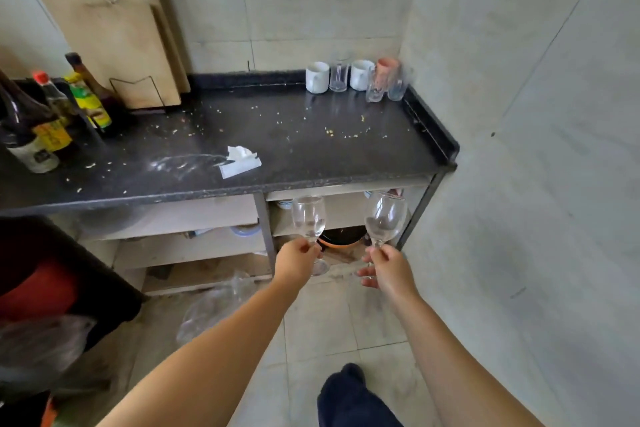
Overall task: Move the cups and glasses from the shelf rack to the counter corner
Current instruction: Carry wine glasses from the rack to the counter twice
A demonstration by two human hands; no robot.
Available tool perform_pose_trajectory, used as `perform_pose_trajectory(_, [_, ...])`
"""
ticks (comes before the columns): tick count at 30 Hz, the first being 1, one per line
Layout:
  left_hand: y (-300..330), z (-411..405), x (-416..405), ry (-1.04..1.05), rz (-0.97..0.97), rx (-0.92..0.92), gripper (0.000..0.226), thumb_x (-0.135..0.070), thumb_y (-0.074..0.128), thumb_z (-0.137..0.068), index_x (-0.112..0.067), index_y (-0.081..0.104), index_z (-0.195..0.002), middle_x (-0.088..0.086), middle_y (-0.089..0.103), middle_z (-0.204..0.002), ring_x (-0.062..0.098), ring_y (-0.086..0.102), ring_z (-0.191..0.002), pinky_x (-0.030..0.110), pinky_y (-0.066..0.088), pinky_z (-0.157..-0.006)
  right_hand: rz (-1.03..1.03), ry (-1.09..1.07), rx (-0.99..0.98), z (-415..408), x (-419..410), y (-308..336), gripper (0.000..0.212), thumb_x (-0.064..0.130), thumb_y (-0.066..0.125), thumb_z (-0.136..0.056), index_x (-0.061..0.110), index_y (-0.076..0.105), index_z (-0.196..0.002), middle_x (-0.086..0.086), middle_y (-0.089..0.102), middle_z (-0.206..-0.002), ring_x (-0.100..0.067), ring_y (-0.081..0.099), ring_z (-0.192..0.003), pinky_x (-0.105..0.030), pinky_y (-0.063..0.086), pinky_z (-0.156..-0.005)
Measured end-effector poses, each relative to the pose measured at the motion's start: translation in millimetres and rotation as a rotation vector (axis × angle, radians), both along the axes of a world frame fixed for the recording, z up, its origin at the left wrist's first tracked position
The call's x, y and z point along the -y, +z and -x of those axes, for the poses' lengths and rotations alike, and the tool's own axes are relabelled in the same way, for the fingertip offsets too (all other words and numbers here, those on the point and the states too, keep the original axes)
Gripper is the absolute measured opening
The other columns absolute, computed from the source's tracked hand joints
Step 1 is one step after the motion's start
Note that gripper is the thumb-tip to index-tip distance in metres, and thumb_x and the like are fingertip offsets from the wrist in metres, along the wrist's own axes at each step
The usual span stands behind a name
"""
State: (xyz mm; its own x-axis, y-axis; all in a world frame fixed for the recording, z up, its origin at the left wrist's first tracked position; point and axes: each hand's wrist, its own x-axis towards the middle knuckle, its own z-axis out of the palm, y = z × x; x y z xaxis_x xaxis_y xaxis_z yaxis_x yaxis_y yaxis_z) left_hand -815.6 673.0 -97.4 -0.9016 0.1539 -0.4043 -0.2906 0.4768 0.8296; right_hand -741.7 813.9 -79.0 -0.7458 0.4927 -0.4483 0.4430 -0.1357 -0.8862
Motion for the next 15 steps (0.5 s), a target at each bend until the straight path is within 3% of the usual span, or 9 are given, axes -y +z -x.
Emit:
perform_pose_trajectory(4, [5.8, 67.7, -51.1, 0.013, 0.000, -0.001, 0.019, -0.018, 0.055, -0.091, -0.009, 0.063, -0.077, 0.008, 0.059, -0.075, 0.021, 0.052, -0.071, 0.029, 0.040, -0.065, -0.031, 0.039, 0.023, 64.9, -57.8, 11.1, 0.016, 0.010, 0.039, -0.100, 0.000, 0.052, -0.102, -0.010, 0.057, -0.081, -0.019, 0.056, -0.054, -0.019, 0.047, -0.038])
perform_pose_trajectory(7, [7.5, 110.6, -78.7, 0.048, -0.010, -0.002, 0.020, -0.018, 0.056, -0.091, -0.010, 0.060, -0.073, 0.004, 0.058, -0.070, 0.020, 0.052, -0.069, 0.029, 0.040, -0.062, -0.036, 0.053, 0.036, 107.8, -89.5, 14.9, 0.014, 0.008, 0.039, -0.099, 0.000, 0.051, -0.097, -0.010, 0.055, -0.070, -0.019, 0.055, -0.051, -0.023, 0.047, -0.042])
perform_pose_trajectory(11, [3.0, 170.9, -105.1, 0.085, -0.015, -0.004, 0.023, -0.019, 0.056, -0.090, -0.013, 0.059, -0.068, 0.001, 0.055, -0.063, 0.018, 0.051, -0.067, 0.026, 0.037, -0.057, -0.014, 0.046, 0.046, 178.0, -121.0, 5.9, 0.018, 0.013, 0.039, -0.099, 0.002, 0.051, -0.105, -0.010, 0.054, -0.091, -0.017, 0.058, -0.057, -0.025, 0.049, -0.046])
perform_pose_trajectory(15, [-6.9, 232.2, -124.5, 0.108, -0.012, 0.015, 0.019, -0.019, 0.058, -0.090, -0.011, 0.061, -0.072, -0.001, 0.051, -0.061, 0.013, 0.043, -0.059, 0.023, 0.034, -0.053, -0.028, 0.054, 0.064, 241.2, -139.4, -8.3, 0.020, 0.014, 0.041, -0.099, 0.002, 0.052, -0.110, -0.009, 0.056, -0.094, -0.016, 0.059, -0.056, -0.022, 0.052, -0.044])
